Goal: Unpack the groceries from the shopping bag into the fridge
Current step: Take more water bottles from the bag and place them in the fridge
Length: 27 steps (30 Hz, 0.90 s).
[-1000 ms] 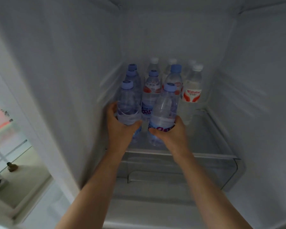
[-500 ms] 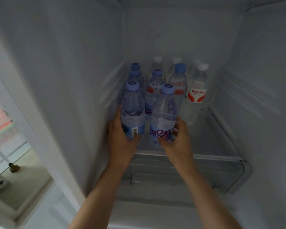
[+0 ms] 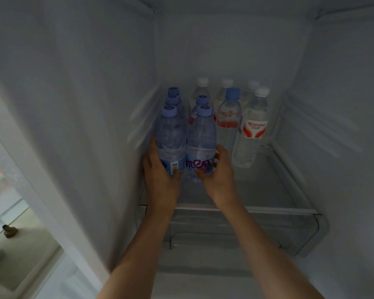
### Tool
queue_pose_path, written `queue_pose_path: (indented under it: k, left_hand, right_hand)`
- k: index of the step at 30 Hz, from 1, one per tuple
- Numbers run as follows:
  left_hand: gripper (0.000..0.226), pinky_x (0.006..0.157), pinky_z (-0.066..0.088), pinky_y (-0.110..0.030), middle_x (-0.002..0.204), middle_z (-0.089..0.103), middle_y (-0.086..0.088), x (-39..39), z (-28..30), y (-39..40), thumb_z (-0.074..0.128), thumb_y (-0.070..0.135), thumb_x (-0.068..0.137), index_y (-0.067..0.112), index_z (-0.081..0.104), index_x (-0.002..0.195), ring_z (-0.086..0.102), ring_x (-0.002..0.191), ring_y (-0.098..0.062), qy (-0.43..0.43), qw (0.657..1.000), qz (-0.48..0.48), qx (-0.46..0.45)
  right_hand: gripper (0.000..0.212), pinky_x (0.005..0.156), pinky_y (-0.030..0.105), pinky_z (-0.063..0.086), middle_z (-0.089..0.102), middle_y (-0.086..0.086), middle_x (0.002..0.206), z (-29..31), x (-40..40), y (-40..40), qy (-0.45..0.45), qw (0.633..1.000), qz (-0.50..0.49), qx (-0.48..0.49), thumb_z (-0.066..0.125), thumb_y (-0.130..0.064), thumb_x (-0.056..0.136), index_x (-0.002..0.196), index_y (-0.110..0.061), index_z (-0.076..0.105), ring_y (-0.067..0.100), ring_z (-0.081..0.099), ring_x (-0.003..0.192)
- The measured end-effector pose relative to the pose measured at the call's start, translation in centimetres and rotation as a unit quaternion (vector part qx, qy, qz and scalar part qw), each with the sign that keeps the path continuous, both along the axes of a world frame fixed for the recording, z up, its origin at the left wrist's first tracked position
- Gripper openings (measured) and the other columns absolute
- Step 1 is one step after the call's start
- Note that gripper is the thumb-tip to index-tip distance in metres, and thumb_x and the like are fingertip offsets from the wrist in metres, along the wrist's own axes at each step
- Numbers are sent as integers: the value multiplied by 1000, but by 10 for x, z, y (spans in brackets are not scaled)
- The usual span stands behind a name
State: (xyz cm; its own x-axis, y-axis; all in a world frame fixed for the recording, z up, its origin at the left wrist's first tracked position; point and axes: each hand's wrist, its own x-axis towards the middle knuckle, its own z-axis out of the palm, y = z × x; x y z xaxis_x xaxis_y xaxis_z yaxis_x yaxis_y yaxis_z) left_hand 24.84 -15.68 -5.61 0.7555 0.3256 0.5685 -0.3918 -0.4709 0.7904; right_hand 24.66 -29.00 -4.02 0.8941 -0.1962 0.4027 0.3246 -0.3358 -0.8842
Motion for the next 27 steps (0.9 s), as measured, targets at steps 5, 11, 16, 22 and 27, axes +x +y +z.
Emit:
queue_pose_path:
  k: [5, 11, 16, 22, 27]
  left_hand:
    - [104, 94, 33, -12, 136, 46, -10, -2, 0, 2, 84, 3, 67, 14, 25, 151, 36, 116, 3, 4, 1000, 5, 1]
    - [90, 93, 49, -28, 134, 55, -2, -12, -1, 13, 74, 3, 76, 18, 26, 150, 56, 114, -11, 49, 998, -36, 22]
    - [70, 100, 46, -42, 133, 56, -4, -61, -8, 7, 62, -1, 76, 18, 42, 140, 55, 120, -22, 93, 994, -51, 25]
    - [25, 83, 55, -38, 101, 71, -2, -161, -15, -5, 59, 10, 86, 20, 67, 107, 67, 92, -22, 117, 988, -92, 28]
    - [21, 80, 55, -37, 89, 71, 11, -248, -47, -21, 56, 9, 88, 22, 64, 103, 65, 87, -16, 133, 972, -187, 55]
  right_hand:
    - [69, 81, -2, 39, 50, -11, 114, 0, -4, 3, -7, 1000, -6, -4, 77, -6, 75, 133, -15, 42, -5, 51, 99]
    - [59, 94, 20, 42, 52, -4, 118, -1, -28, 3, -3, 999, -31, -10, 72, -7, 81, 133, -8, 46, 8, 51, 110]
    - [56, 107, 44, 39, 49, 10, 138, -9, -79, -4, 34, 997, -61, -20, 63, -12, 88, 138, -6, 40, 22, 47, 126]
    - [50, 98, 45, 47, 59, 10, 122, -29, -177, -13, 4, 993, -114, -30, 57, -25, 83, 129, -6, 50, 22, 58, 112]
    - [40, 97, 39, 48, 59, 4, 121, -61, -284, -23, 42, 988, -145, -35, 56, -24, 88, 125, -9, 53, 14, 57, 111]
